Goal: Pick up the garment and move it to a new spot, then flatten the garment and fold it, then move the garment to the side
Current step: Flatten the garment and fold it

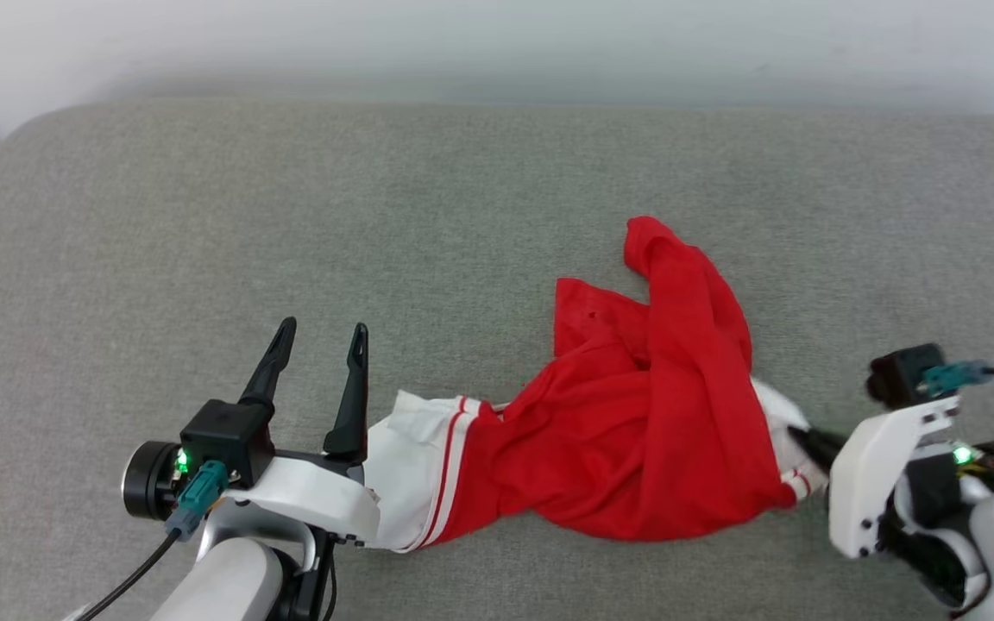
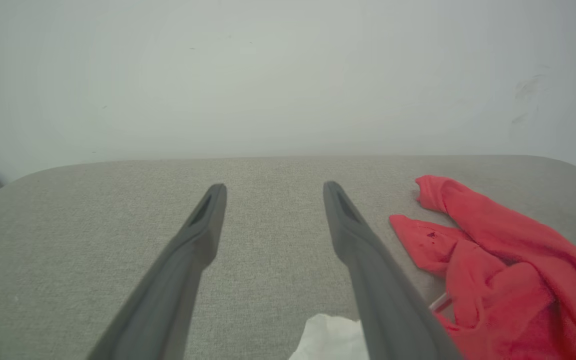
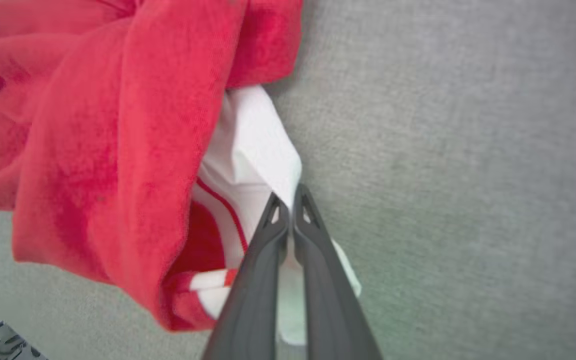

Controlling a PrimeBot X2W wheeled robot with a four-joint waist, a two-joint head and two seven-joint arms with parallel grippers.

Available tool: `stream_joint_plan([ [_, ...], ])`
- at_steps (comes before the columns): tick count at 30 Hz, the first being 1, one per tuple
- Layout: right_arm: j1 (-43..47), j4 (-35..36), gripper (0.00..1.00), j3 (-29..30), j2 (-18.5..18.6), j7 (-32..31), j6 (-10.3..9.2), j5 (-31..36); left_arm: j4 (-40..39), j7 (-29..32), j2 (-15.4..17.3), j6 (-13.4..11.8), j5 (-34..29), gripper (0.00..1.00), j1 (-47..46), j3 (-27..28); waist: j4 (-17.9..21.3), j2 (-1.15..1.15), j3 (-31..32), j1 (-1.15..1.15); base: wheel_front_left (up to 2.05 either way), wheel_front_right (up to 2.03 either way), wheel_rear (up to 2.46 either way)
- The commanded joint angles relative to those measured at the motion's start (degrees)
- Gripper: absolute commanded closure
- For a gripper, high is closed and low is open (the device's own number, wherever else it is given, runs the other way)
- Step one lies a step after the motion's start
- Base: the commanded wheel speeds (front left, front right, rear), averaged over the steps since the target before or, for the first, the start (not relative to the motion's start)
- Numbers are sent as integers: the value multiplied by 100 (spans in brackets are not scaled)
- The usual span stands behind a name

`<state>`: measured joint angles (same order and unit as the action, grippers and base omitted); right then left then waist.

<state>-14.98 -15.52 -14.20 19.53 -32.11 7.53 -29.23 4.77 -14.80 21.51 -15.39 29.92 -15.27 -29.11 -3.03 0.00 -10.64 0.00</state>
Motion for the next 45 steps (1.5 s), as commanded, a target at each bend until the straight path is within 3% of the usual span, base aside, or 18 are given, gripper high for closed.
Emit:
stream_joint_plan([
  [1, 56, 172, 100, 282, -44, 142, -7, 124, -2, -22, 32, -22, -14, 0, 100, 35, 119, 0, 100, 0, 0, 0, 0],
  [6, 388, 499, 100, 1445, -312, 299, -6, 516, -5, -27, 28, -4, 6, 0, 172, 23, 229, 0, 265, 0, 0, 0, 0],
  [12, 1042, 339, 100, 2829, -994, 211, -5, 739, 8, -27, -16, 12, 8, 0, 182, -28, 258, 0, 323, 0, 0, 0, 0],
  [15, 1227, 152, 0, 3183, -1266, 310, -5, 915, 26, -29, -28, 5, 29, 0, 205, -36, 266, 0, 325, 0, 0, 0, 0],
  [26, 1425, 708, 0, 3148, -1511, 2383, -5, 1451, 108, -32, 44, -61, 110, 0, 383, 30, 268, 0, 514, 0, 0, 0, 0],
  [31, 1556, 950, 0, 2950, -1540, 2803, -5, 1557, 107, -17, 84, -92, 147, 0, 494, 56, 274, 0, 650, 0, 0, 0, 0],
  [36, 1565, 930, 0, 2621, -1512, 2411, -5, 1447, 29, 27, 143, -159, 169, 0, 590, 71, 293, 0, 732, 0, 0, 0, 0],
  [45, 456, 264, 0, 1948, -974, 652, -5, 1071, -149, 93, 86, -80, 48, 0, 270, -83, 103, 0, 345, 0, 0, 0, 0],
])
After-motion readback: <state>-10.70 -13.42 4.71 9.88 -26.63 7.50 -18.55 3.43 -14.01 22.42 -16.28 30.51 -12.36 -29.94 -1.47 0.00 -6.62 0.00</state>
